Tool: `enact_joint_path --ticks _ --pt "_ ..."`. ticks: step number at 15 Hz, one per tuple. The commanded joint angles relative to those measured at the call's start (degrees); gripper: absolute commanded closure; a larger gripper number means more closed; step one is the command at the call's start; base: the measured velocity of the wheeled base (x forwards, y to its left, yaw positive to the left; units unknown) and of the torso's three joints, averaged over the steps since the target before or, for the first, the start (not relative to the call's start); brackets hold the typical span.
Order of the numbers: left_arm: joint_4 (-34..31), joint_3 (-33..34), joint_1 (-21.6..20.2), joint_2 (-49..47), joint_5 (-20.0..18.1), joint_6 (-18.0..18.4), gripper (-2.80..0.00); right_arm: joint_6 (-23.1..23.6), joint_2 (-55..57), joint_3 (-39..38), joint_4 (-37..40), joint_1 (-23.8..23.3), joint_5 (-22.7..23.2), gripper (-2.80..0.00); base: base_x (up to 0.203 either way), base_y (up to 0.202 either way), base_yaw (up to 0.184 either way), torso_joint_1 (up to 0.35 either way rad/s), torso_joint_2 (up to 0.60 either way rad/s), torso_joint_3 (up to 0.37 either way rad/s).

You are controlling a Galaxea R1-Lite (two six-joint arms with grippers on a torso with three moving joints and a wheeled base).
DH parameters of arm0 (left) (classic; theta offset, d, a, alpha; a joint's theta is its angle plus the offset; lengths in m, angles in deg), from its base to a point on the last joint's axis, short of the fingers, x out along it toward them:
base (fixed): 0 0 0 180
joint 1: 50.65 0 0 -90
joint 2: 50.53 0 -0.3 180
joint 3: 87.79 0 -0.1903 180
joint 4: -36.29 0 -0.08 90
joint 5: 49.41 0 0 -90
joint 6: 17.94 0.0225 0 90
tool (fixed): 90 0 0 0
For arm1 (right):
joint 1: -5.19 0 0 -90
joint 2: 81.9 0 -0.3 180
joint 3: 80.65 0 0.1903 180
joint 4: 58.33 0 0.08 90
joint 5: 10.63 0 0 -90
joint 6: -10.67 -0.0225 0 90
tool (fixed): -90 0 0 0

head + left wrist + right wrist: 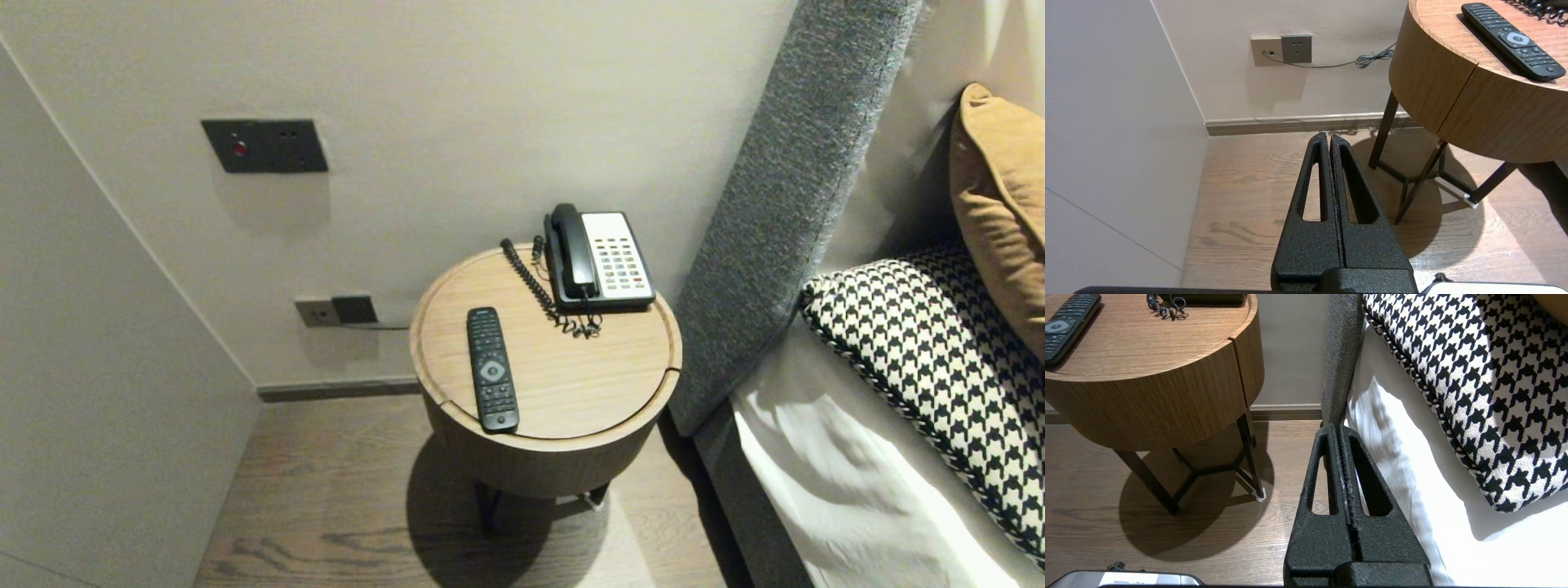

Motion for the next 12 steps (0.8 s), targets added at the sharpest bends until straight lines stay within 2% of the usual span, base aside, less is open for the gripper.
enact_joint_path --ticks 1,4,12 --pt "0.04 0.0 -0.01 0.11 -0.01 -0.03 0.0 -0.08 0.08 -2.29 -0.05 0.02 -0.05 0.0 0.0 0.0 0.0 0.0 0.0 0.0" --pt "0.04 0.0 -0.01 0.11 -0.01 -0.03 0.0 -2.08 0.08 -2.29 -0.05 0.02 -0.65 0.0 0.0 0.0 0.0 0.0 0.0 0.0" --pt "0.04 0.0 -0.01 0.11 -0.01 -0.03 0.0 -2.08 0.08 -2.29 -0.05 0.02 -0.67 0.0 0.0 0.0 0.0 0.0 0.0 0.0"
